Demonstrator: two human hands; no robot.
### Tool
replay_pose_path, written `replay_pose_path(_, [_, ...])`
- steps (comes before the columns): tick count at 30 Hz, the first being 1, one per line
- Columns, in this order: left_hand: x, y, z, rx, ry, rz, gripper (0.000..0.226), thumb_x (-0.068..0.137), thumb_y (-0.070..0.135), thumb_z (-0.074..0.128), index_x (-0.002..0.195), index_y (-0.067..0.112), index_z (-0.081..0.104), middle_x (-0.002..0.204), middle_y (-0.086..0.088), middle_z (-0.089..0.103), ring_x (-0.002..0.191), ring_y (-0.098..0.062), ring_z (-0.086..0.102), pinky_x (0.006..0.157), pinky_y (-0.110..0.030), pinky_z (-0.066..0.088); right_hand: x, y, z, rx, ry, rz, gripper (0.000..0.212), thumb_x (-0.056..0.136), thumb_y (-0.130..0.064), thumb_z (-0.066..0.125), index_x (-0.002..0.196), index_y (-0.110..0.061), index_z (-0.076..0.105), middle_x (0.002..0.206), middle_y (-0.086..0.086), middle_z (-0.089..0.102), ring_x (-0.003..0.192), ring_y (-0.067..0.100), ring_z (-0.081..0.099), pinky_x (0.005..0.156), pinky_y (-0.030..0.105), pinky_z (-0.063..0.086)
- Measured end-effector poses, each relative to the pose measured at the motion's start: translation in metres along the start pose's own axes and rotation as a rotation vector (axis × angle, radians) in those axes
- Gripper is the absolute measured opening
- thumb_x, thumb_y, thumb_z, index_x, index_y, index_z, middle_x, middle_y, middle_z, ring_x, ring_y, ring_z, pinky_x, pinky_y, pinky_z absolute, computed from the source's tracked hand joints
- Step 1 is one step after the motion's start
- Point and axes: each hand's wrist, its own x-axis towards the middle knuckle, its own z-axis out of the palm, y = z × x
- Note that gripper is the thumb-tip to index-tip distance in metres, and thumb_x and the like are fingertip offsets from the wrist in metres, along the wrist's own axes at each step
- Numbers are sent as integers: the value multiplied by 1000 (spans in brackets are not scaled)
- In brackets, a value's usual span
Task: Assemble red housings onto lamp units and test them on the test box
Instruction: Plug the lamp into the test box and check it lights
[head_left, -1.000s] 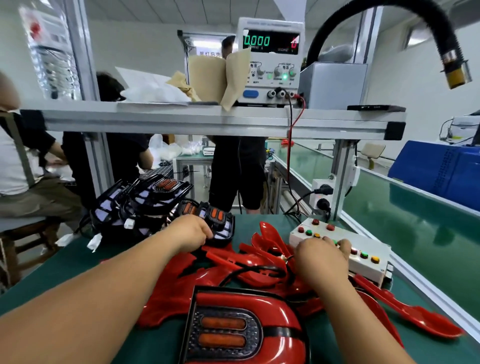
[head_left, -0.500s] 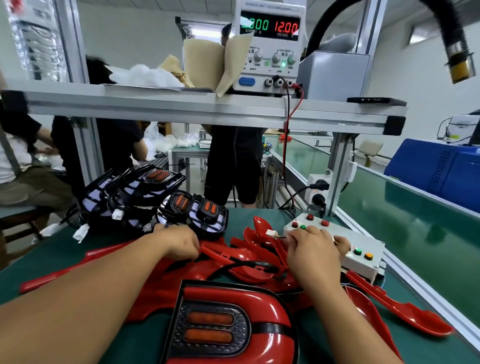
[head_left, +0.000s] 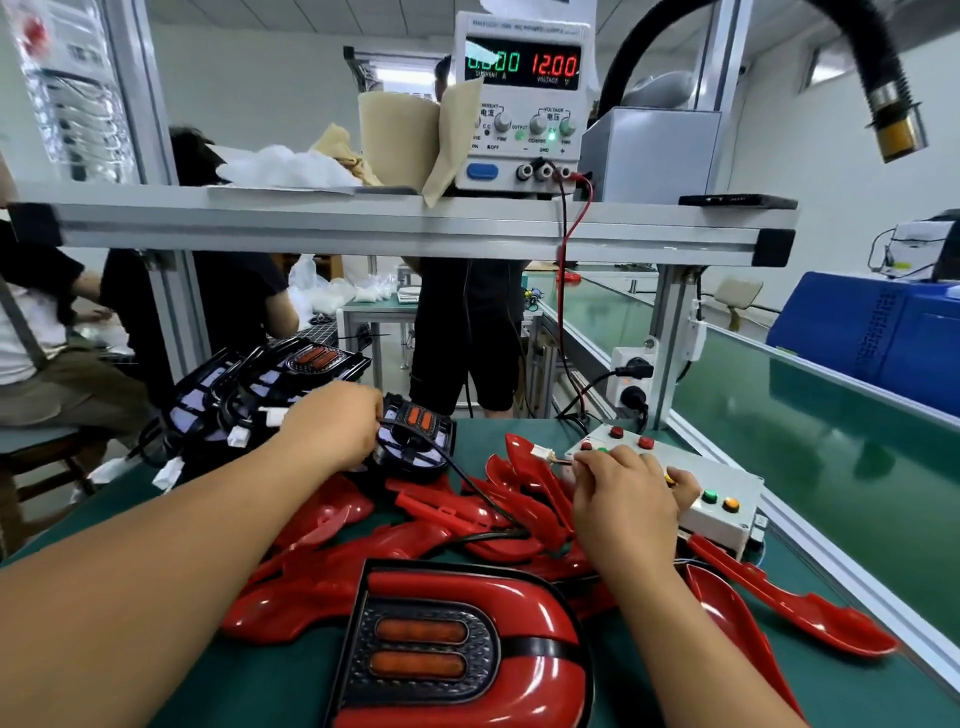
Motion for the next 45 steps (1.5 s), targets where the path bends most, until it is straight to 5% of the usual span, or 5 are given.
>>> replay_pose_path(13, [13,38,-44,-1235,875,-169,38,92,2,51,78,37,51,94,7,55,84,-8,51,77,-14,42,-2,2,3,212,208,9,8,81,-21,76,86,-27,77,78,-7,63,83,23,59,89,45,24])
replay_pose_path(17, [7,43,-45,-848,949,169,36,72,-12,36,80,16,59,99,-1,49,92,-9,43,83,-4,33,-1,2,0,255,228,7,4,84,-27,74,87,-30,75,80,-10,63,85,18,59,86,35,16])
replay_pose_path(25, [-11,64,-43,-42,497,1026,19,63,-4,56,53,12,55,60,0,60,60,-25,55,67,-28,41,9,0,-12,593,279,70,14,94,-25,60,85,-36,59,75,-14,57,79,3,53,87,34,21])
replay_pose_path(35, [-16,117,-13,495,46,988,17,90,11,50,77,16,60,83,-7,63,85,-28,52,74,-41,50,4,-9,-16,827,125,-18,12,94,-38,37,86,-38,46,58,-8,48,77,5,45,84,12,22])
replay_pose_path(45, [-45,114,-20,-700,2,792,26,74,0,62,71,26,58,87,8,55,82,-5,54,80,-23,47,2,-13,-11,894,80,-35,28,99,-15,51,82,-36,43,61,-8,50,55,8,44,67,38,40])
